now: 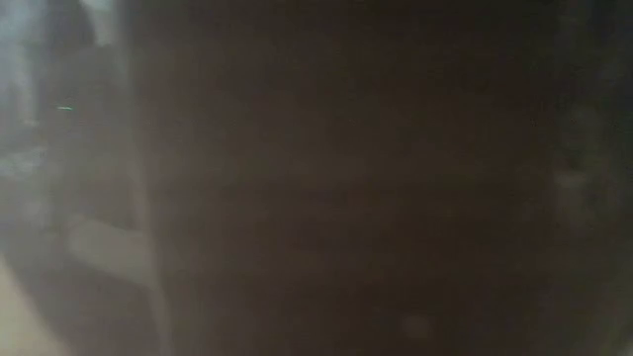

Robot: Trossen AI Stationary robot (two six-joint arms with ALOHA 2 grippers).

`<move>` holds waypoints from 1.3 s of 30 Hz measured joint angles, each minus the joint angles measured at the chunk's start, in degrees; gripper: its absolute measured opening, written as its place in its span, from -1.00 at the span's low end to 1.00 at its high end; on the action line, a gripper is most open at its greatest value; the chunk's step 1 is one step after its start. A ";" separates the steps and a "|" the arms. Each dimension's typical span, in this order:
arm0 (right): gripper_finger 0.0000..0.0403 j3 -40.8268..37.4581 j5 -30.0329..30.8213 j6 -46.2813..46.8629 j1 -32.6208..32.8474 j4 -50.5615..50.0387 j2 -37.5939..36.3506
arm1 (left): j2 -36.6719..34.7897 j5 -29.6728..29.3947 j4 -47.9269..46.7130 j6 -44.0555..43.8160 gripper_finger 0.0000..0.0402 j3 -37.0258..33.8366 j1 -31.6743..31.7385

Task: Place coffee mugs
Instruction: Put the blue mug on the shelf

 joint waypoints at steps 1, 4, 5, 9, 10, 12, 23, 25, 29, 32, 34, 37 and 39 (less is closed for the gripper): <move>-0.09 0.54 0.00 -0.02 -0.02 -1.04 0.00 | 0.00 -0.02 -0.02 0.04 -0.05 0.00 0.36; -0.05 2.47 0.02 -0.40 -0.04 -4.27 -0.02 | -0.63 0.04 -0.08 0.29 -0.05 -0.04 1.05; -0.03 2.82 0.02 -0.82 -0.04 -5.14 -0.09 | -0.78 0.04 0.24 0.33 -0.05 -0.02 1.06; 0.07 4.20 0.09 -2.02 -0.04 -8.95 -0.08 | -1.46 0.02 -0.40 0.41 -0.05 -0.04 1.05; 0.09 4.51 0.09 -2.50 -0.12 -9.78 -0.12 | -1.53 0.02 -0.30 0.39 -0.05 0.00 0.98; 0.14 4.57 0.28 -3.06 -0.35 -11.45 -0.43 | -1.74 0.03 -1.28 0.60 -0.04 -0.02 0.98; 0.19 4.38 11.11 -7.90 -1.68 -13.43 -2.61 | -1.81 0.04 -2.03 0.62 -0.04 -0.02 0.95; 0.18 3.09 11.72 -8.64 -2.52 -11.68 -2.51 | -1.81 0.05 -2.04 0.43 -0.04 -0.02 0.95; 0.15 -0.21 11.87 -8.55 -4.11 -7.96 -2.36 | -1.81 0.04 -2.05 0.13 -0.04 -0.02 0.95; 0.13 -3.18 11.71 -8.41 -4.98 -5.40 -2.37 | -1.81 0.04 -2.13 0.08 -0.04 -0.02 0.95; 0.12 -5.01 10.96 -8.20 -5.38 -4.37 -2.27 | -1.81 0.30 -2.19 0.04 -0.04 -0.02 0.95; 0.13 -7.74 10.68 -6.69 -5.46 -1.18 -2.29 | -1.81 1.10 -2.19 0.02 -0.04 -0.02 0.95; 0.13 -8.82 10.52 -4.79 -5.43 -0.51 -2.27 | -1.81 1.12 -2.19 0.00 -0.04 -0.02 0.95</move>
